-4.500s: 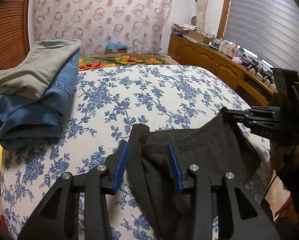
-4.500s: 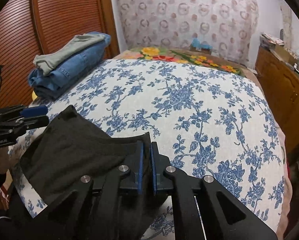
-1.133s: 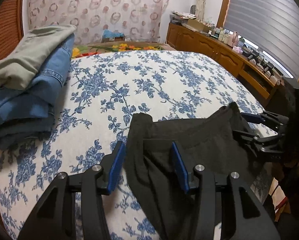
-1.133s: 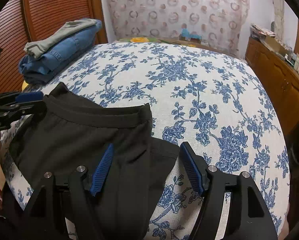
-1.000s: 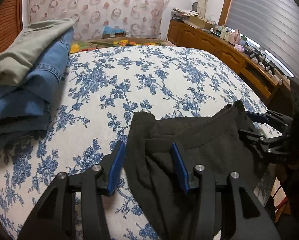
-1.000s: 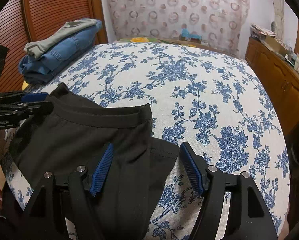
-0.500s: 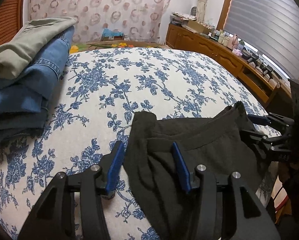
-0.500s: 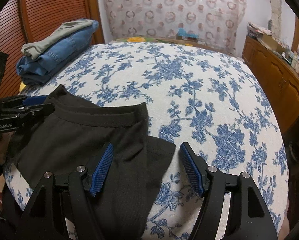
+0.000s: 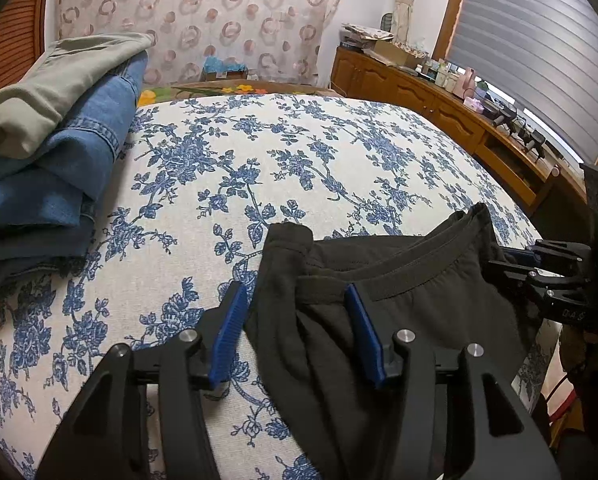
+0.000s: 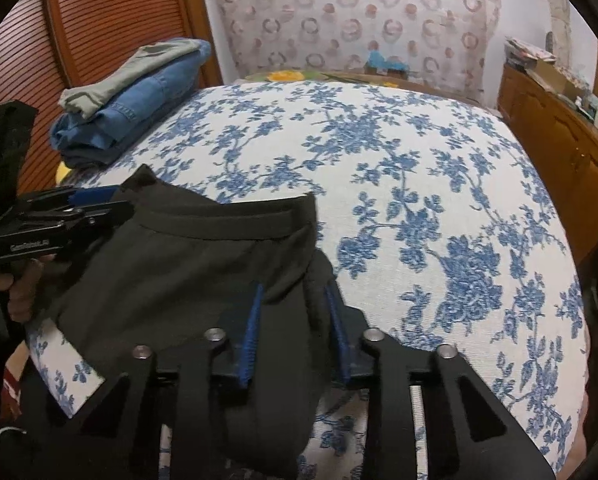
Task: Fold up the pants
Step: 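Lower both open tools around the folded shirt edge, then close both tools on the folded black shirt and lift it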
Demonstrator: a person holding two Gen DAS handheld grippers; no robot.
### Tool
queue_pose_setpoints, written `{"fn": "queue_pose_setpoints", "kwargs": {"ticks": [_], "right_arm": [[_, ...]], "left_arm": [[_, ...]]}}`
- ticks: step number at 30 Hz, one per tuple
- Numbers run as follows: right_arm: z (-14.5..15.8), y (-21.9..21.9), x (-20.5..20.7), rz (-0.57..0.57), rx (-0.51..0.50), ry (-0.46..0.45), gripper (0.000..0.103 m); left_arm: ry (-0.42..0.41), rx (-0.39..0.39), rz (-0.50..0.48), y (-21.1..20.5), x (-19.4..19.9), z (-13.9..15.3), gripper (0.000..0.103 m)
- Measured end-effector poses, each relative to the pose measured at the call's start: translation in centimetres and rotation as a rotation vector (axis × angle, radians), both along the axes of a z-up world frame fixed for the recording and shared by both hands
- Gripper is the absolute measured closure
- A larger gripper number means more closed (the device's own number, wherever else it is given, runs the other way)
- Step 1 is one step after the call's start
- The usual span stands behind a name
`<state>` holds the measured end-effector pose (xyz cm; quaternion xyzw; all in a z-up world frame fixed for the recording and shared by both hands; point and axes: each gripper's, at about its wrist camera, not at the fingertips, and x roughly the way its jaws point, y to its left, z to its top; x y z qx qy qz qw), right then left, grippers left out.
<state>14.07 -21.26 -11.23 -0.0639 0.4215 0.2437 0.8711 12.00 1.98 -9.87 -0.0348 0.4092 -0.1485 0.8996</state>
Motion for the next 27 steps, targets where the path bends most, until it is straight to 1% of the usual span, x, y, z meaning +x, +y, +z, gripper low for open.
{"fn": "queue_pose_setpoints", "kwargs": {"ticks": [1,3,5,7,8,11,14,17,22,27], "right_arm": [[0.0,0.1,-0.1,0.004,0.002,-0.001,0.081],[0.0,0.2,-0.2,0.013,0.001,-0.008,0.087],[0.1,0.2,-0.3,0.02,0.001,-0.016,0.089],[0.2,0.2,-0.4,0.025,0.007,-0.022,0.092],[0.3,0.2,-0.5,0.027,0.01,-0.024,0.092],[0.5,0.2,-0.7,0.03,0.016,-0.035,0.094],[1.1,0.1,-1.1,0.036,0.024,-0.055,0.095],[2.0,0.1,-1.5,0.039,0.032,-0.084,0.095],[4.0,0.5,-2.0,0.049,0.045,-0.122,0.095],[5.8,0.5,-2.4,0.049,0.061,-0.176,0.095]], "left_arm": [[-0.001,-0.001,0.0,0.1,0.0,0.0,0.051],[0.001,-0.006,0.001,0.1,0.1,0.0,0.052],[0.007,-0.034,-0.029,-0.1,-0.1,0.0,0.069],[0.011,-0.037,-0.041,-0.1,0.0,0.0,0.071],[0.013,-0.037,-0.043,-0.2,-0.1,0.0,0.073],[0.009,-0.048,-0.064,-0.3,-0.3,0.2,0.087],[-0.02,-0.047,-0.068,-0.4,-1.1,0.9,0.09],[-0.054,-0.076,-0.072,-0.2,-2.0,2.2,0.09],[-0.112,-0.077,-0.094,-0.5,-3.0,4.5,0.09],[-0.183,-0.085,-0.077,-0.1,-3.9,6.8,0.09]]}}
